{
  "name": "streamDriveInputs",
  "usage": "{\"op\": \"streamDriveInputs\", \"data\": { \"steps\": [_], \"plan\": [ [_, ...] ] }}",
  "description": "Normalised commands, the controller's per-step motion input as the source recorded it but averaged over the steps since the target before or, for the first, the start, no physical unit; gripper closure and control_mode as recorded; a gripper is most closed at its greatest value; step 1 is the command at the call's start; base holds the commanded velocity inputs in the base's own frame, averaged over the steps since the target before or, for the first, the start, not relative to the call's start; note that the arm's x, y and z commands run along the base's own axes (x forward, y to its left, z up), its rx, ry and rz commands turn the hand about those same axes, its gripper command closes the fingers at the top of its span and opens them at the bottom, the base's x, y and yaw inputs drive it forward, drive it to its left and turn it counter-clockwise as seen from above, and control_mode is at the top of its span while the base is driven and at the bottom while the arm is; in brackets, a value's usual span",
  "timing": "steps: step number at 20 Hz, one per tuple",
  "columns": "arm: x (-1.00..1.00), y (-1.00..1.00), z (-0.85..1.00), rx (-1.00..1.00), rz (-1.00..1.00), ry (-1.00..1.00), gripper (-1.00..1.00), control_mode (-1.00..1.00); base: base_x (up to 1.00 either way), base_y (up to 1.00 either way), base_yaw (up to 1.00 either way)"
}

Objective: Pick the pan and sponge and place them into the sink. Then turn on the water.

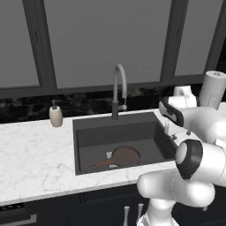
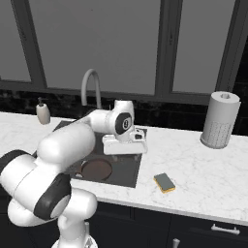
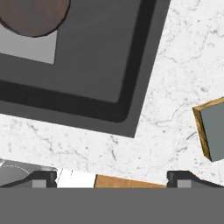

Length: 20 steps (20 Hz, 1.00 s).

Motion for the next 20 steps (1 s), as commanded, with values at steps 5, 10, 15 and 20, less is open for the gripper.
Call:
{"op": "streamDriveInputs", "data": {
  "steps": [5, 10, 15, 20],
  "plan": [
    [0.77, -0.79, -0.03, 0.00, 0.00, 0.15, -1.00, -1.00, 0.00, 0.00, 0.00],
    [0.11, -0.35, -0.08, 0.00, 0.00, 0.00, -1.00, -1.00, 0.00, 0.00, 0.00],
    [0.00, -0.22, -0.11, 0.08, 0.01, -0.01, -1.00, -1.00, 0.00, 0.00, 0.00],
    [0.00, -0.18, -0.20, 0.07, 0.04, -0.04, -1.00, -1.00, 0.00, 0.00, 0.00]
  ]
}}
